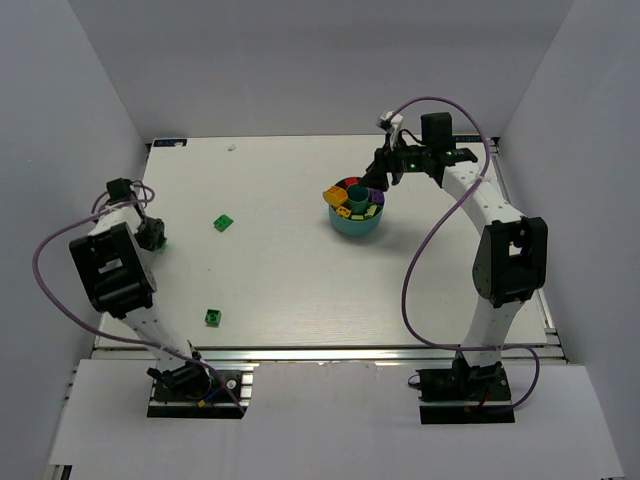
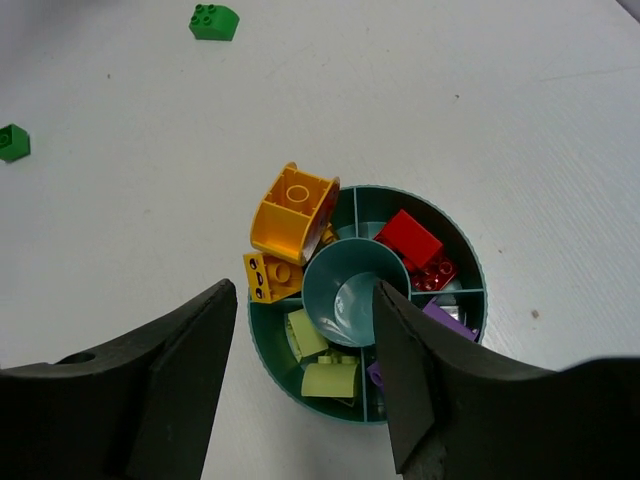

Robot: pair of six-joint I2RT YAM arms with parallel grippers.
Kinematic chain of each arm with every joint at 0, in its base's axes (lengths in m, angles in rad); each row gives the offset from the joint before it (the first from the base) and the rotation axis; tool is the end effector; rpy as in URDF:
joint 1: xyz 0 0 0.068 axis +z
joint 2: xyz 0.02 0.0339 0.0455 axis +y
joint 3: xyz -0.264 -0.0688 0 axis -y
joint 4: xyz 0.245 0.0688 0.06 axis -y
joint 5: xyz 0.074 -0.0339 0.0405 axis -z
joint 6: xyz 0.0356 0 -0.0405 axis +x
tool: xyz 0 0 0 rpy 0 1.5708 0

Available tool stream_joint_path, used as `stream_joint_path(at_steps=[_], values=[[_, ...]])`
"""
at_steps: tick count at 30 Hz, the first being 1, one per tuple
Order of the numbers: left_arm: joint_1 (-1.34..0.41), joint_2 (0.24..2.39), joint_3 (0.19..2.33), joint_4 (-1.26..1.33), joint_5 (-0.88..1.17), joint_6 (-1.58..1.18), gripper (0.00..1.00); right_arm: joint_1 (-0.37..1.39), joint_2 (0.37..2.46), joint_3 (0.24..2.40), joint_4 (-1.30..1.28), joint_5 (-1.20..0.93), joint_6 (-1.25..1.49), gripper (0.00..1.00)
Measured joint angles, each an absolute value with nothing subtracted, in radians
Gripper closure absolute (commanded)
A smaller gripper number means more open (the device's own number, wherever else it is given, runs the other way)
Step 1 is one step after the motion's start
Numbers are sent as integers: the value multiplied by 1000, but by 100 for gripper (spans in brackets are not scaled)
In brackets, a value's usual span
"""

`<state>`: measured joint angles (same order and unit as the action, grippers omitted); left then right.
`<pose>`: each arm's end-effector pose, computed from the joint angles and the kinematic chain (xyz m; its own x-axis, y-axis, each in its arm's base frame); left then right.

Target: Sort the legos into containers by color

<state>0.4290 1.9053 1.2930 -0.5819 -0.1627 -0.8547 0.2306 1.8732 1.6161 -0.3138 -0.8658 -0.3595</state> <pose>0.3448 0.1640 0.1697 -0.2046 -0.9122 -0.3550 -0.9430 0.2810 -0.1785 0.4149 0.1252 0.3088 -0.2209 -0.2860 -0.9324 -0.9077 0.4100 0.0892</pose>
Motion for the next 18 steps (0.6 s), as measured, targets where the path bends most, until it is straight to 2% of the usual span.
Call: stream_joint_path(at_steps=[8,13,18], values=[[200,1477,976,-281,126,-756,100,271,1874,1716,-395,-866,-173,48],[83,1275,788,-49,316,-694,100,328,1902,1813,-434,-851,12,48],[-77,1158,643,119,396,-616,100,386,1958,1900,-498,-847,118,46]])
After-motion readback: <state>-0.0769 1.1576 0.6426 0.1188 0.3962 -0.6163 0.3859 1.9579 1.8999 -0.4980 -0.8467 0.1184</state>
